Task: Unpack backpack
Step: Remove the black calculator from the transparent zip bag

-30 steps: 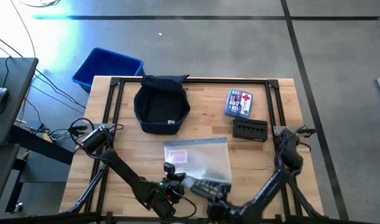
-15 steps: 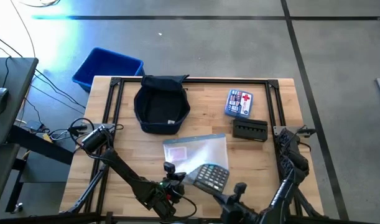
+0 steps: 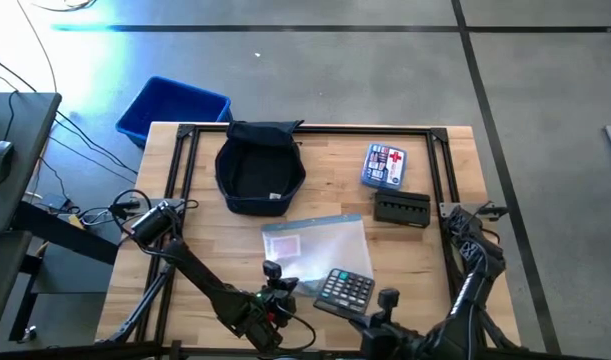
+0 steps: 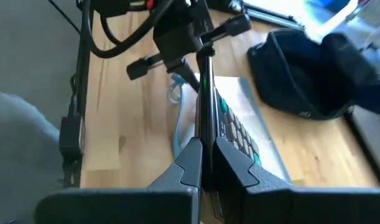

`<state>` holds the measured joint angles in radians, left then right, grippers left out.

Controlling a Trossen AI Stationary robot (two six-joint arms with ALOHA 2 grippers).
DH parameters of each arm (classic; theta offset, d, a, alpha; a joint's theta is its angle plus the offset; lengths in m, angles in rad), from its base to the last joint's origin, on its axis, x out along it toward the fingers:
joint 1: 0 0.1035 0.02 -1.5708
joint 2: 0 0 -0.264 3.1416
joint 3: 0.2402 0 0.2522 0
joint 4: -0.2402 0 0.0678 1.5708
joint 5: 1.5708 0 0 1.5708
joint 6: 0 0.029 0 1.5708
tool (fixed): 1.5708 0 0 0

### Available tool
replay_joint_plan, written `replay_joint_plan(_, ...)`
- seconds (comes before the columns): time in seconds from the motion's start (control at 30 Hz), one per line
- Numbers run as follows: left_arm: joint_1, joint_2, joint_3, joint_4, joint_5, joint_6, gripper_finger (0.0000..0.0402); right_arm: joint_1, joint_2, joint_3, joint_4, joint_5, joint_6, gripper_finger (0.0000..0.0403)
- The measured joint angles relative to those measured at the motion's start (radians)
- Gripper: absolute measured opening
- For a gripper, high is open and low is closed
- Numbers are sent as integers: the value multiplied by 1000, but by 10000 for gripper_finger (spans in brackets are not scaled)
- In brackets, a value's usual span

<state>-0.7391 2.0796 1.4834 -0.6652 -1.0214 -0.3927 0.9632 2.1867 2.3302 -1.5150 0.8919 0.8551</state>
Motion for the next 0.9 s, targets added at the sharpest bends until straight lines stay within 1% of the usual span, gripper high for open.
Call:
replay_joint_plan(0.07, 0, 0, 0, 0, 1, 0, 0, 9, -3, 0, 0, 39, 0, 4)
replay_joint_plan(0.23, 0, 0, 0, 2, 2, 0, 0, 14, -7, -4, -28, 228, 43, 4)
replay_joint_plan(0.33, 1, 0, 0, 5, 2, 0, 0, -28, -7, -7, -55, 249, 79, 4)
replay_joint_plan(0.43, 1, 0, 0, 6, 10, 0, 0, -104, -8, -52, -54, 260, 15, 4)
replay_joint_plan(0.5, 1, 0, 0, 7, 15, 0, 0, -180, -15, -122, -55, 255, -50, 4)
replay_joint_plan(0.57, 1, 0, 0, 9, 24, -1, 0, -283, -30, -213, -53, 189, -69, 4)
replay_joint_plan(0.63, -1, 0, 0, 10, 44, -4, 0, -389, -60, -333, -54, 145, -63, 4)
replay_joint_plan(0.73, -5, 0, -1, 8, 49, -18, 0, -534, -107, -511, -42, 105, 2, 4)
replay_joint_plan(0.8, -7, 0, -1, 7, 48, -17, 0, -611, -130, -616, 30, 82, 7, 4)
replay_joint_plan(0.9, -9, 0, -1, 9, 46, -10, 0, -698, -139, -747, 245, 82, -84, 4)
